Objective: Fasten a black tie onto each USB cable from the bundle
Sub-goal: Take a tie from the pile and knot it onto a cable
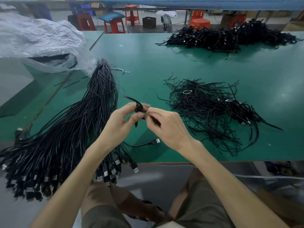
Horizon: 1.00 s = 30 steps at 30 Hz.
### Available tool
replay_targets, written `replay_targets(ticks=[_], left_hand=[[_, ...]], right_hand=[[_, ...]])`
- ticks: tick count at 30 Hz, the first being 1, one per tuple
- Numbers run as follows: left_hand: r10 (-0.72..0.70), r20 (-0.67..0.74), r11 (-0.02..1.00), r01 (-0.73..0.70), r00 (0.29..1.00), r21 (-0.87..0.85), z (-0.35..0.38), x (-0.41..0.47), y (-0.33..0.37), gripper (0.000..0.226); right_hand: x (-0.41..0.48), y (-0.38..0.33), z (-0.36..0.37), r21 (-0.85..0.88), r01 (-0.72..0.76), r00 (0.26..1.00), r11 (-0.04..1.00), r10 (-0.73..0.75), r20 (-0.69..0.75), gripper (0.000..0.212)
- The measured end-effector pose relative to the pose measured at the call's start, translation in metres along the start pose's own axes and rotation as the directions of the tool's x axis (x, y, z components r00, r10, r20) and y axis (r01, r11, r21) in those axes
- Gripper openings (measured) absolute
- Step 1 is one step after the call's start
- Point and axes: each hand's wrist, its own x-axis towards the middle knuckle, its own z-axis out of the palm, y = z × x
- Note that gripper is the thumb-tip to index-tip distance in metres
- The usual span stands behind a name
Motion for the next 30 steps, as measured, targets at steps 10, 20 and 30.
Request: replay_targets(ticks=[10,20,30], left_hand=[[-0.457,0.098,0.876,0.466,0.884,-0.126,0.008,0.005,0.009,0.052],[-0.415,0.322,0.773,0.517,0.851,-0.369,-0.010,0.004,0.012,0.035],[-0.067,0.321,0.862,0.217,0.945,-0.458,-0.022,-0.005,-0.010,0.040]], right_hand=[[-0.006,0.000,0.001,-0.217,0.150,0.989,0.965,-0.150,0.015,0.019],[-0.004,0.010,-0.009,-0.318,0.287,0.954,0.903,-0.301,0.005,0.022],[-0.007,0.007,-0.005,-0.104,0.100,0.995,0.990,-0.099,0.013,0.018]])
